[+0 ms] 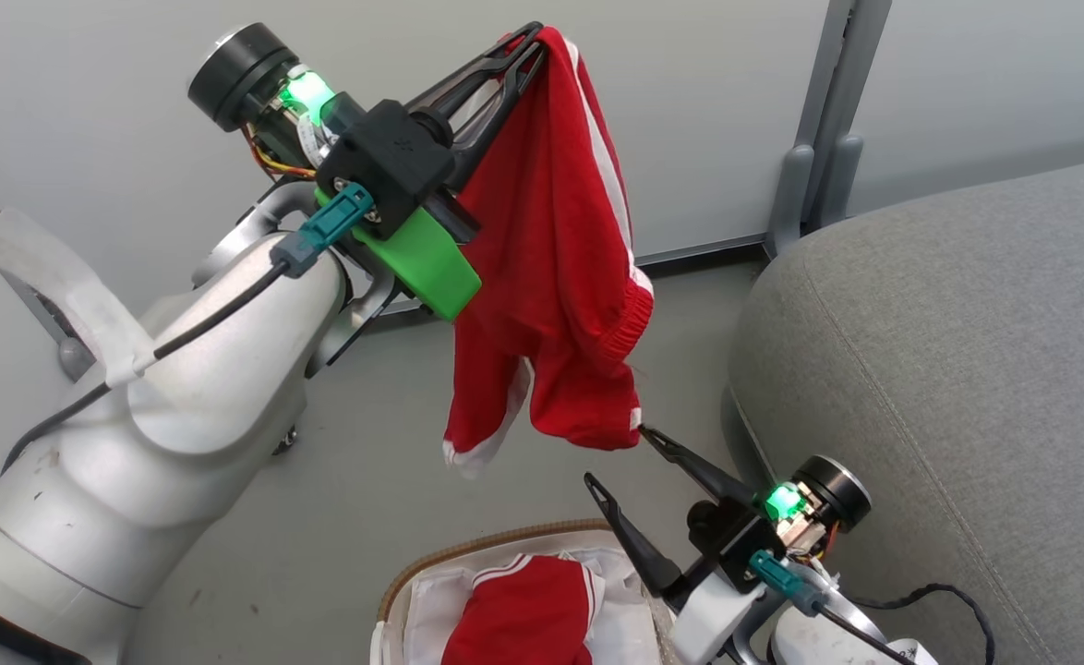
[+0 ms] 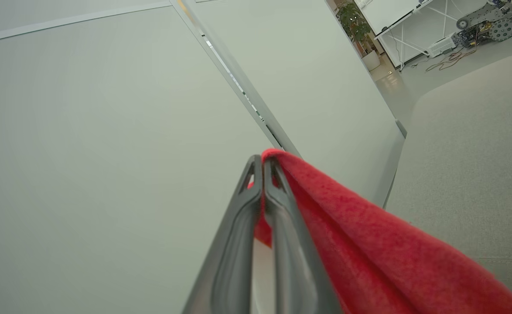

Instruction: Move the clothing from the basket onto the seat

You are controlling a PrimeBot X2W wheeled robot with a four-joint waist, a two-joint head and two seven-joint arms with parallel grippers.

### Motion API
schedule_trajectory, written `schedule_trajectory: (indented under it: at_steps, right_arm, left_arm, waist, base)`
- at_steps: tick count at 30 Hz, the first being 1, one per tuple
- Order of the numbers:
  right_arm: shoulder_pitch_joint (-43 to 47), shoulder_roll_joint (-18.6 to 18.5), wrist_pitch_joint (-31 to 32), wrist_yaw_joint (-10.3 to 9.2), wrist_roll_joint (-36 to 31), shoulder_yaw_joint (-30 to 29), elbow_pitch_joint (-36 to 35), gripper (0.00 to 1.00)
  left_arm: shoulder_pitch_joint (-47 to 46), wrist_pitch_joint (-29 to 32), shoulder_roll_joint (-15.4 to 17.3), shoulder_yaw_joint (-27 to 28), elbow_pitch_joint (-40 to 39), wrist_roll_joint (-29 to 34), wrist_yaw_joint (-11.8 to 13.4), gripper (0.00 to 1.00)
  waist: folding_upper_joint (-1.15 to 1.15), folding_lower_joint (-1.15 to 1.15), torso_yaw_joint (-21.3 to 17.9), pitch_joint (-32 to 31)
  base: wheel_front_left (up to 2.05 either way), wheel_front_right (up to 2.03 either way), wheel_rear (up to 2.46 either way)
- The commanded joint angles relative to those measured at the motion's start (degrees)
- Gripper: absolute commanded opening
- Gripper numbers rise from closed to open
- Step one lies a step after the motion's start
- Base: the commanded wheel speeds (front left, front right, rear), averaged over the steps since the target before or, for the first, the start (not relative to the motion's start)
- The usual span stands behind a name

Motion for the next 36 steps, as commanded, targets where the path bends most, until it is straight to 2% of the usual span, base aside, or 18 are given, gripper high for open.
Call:
schedule_trajectory:
  at_steps: [1,6,15,16,17,19,25,36]
  right_arm:
    - [-1.2,-0.5,-0.1,-0.06,0.3,0.7,0.7,1.0]
    - [-5.0,-0.9,-0.1,-0.06,0.0,2.7,3.9,1.0]
    - [-10.1,-0.3,-0.1,-0.06,-0.2,1.5,9.3,1.0]
    - [-10.5,-0.2,-0.1,-0.06,0.1,1.9,9.7,0.81]
    - [-11.0,-0.2,-0.1,-0.06,0.6,2.4,10.2,0.36]
    - [-11.4,-0.2,-0.1,-0.06,1.4,3.4,10.8,0.0]
    - [-11.6,-0.2,-0.1,-0.06,3.8,4.3,9.1,0.0]
    - [-12.4,-0.2,-0.1,-0.06,3.6,0.9,3.5,0.0]
  left_arm:
    - [-1.1,0.2,-0.3,-0.2,0.0,-0.3,0.1,0.0]
    - [-2.0,0.3,-1.5,-1.4,-0.2,-0.7,0.1,0.0]
    - [-3.4,0.4,-3.6,-3.7,-1.0,-1.8,0.1,0.0]
    - [-3.4,0.3,-3.7,-3.8,-1.1,-2.1,0.1,0.0]
    - [-3.4,0.3,-3.8,-4.0,-1.2,-2.2,0.1,0.0]
    - [-2.9,0.3,-3.6,-4.2,-1.2,-2.8,0.1,0.0]
    - [0.0,0.2,-2.1,-3.9,-0.3,-4.3,0.5,0.0]
    - [6.9,-0.8,-0.8,-2.3,2.5,-8.1,2.5,0.0]
  waist:
    - [0.0,0.0,0.2,-0.1]
    - [0.0,0.0,0.8,-0.2]
    - [0.0,0.0,2.9,-0.2]
    - [0.0,0.0,3.0,-0.2]
    - [0.0,0.0,3.2,-0.2]
    - [0.0,0.0,3.5,-0.3]
    - [0.0,0.0,3.3,-0.3]
    - [0.0,0.0,1.6,0.2]
  base:
    - [0.0,0.0,0.0]
    - [0.0,0.0,0.0]
    - [0.0,0.0,0.0]
    - [0.0,0.0,0.0]
    - [0.0,0.0,0.0]
    - [0.0,0.0,0.0]
    - [0.0,0.0,0.0]
    - [0.0,0.0,0.0]
